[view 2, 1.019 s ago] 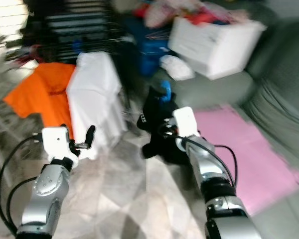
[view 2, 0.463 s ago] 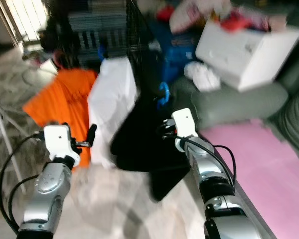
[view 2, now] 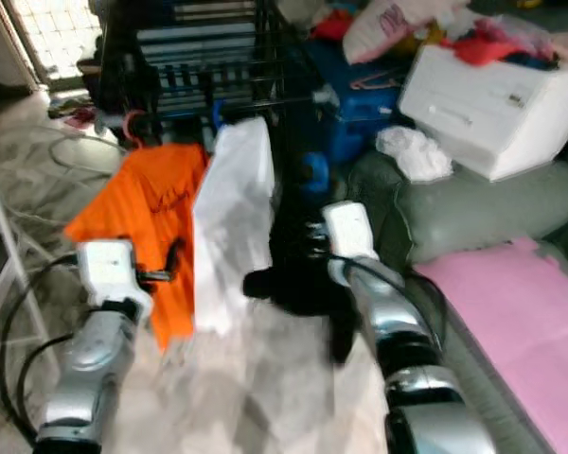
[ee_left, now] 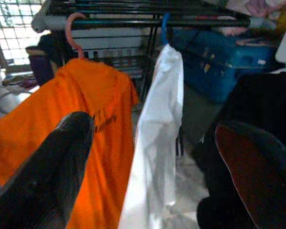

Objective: Hang hanger

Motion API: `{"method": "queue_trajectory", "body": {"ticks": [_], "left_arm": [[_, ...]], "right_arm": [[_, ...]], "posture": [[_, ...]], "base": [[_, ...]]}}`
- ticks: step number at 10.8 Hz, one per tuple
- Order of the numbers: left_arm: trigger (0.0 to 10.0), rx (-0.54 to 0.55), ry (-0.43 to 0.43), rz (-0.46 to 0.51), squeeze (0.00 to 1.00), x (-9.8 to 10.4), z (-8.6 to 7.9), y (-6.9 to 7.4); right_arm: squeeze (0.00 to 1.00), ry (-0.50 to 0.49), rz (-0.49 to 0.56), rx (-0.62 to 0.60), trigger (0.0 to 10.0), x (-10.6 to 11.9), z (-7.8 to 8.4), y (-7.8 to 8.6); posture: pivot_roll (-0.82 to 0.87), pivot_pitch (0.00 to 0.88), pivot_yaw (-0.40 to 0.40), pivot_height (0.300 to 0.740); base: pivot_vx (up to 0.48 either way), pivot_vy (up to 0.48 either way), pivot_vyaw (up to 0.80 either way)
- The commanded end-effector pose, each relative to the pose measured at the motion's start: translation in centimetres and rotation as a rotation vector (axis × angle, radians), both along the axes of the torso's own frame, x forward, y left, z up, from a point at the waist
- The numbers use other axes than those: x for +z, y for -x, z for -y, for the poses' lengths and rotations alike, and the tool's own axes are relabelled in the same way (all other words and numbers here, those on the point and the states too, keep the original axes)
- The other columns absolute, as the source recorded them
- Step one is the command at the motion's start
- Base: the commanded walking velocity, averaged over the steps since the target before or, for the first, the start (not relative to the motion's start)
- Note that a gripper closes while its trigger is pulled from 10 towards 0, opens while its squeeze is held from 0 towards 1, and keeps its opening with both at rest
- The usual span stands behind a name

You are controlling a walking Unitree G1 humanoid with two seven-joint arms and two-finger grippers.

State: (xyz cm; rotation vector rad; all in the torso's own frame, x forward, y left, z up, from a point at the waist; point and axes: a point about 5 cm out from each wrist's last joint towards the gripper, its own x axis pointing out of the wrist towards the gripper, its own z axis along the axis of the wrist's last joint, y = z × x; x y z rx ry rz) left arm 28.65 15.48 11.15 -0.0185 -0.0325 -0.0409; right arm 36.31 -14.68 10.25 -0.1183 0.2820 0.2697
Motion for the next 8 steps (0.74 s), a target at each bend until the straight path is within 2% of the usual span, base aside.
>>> {"method": "queue_trajectory", "body": {"ticks": [1,8], "left_arm": [[10.0,0.028,-0.019,0.009,0.0,0.26,-0.88,0.06],[10.0,0.034,-0.03,0.004,0.0,0.19,-0.89,-0.1]], "right_arm": [[0.0,-0.022,0.077,0.03,10.0,1.93,-1.33,-0.74],[0.0,-0.039,0.078,0.078,10.0,1.95,-1.96,-0.74]], "posture": [[0.0,0.01,-0.004,0.74],[0.0,0.0,-0.001,0.74]], "base": [[0.48,0.0,0.0],[0.48,0.0,0.0]]}}
